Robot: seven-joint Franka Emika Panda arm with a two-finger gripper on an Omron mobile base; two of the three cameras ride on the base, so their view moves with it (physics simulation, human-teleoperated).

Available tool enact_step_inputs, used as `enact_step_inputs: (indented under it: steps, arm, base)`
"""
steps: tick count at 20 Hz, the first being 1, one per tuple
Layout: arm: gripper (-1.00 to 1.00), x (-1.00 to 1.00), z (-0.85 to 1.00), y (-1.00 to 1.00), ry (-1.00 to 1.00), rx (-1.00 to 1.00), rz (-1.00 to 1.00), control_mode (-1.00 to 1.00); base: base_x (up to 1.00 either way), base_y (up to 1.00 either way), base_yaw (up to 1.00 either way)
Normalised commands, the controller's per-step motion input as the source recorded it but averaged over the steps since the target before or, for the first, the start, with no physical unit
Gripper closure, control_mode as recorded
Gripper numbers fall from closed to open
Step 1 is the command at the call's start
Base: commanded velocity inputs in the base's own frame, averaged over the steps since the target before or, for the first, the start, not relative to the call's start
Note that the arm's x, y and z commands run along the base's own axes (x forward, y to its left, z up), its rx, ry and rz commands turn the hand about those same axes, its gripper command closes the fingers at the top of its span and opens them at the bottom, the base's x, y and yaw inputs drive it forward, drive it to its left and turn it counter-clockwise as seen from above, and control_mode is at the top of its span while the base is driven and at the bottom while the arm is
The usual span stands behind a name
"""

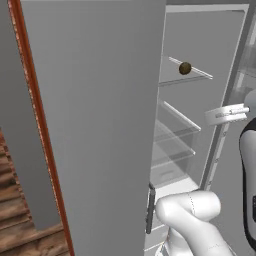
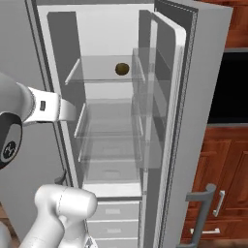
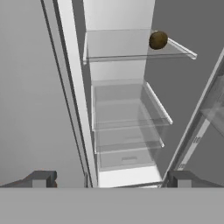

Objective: Open the fridge, remove the kiwi, cucumber, and chicken drumstick, and place them on any counter.

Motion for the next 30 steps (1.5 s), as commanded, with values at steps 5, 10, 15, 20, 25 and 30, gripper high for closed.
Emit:
enact_step_inputs:
  steps: [5,10,15,20,25,30]
  arm:
    - [-1.0,0.0,0.0,0.0,0.0,0.0,0.0,1.0]
    - [-1.0,0.0,0.0,0.0,0.0,0.0,0.0,1.0]
    - [-1.0,0.29,0.01,-0.16,0.07,0.0,0.0,-1.0]
    - [-1.0,0.17,0.07,-0.25,0.14,0.0,-0.14,-1.0]
    - [-1.0,0.38,0.0,-0.29,0.2,0.0,-0.21,-1.0]
    - [-1.0,0.4,-0.17,-0.18,0.02,-0.02,-0.08,-1.0]
  base:
    - [0.67,-0.47,0.01]
    - [0.63,-0.37,0.0]
    - [0.26,-0.14,0.0]
    - [0.0,0.0,0.0]
    - [0.0,0.0,0.0]
    - [0.0,0.0,0.0]
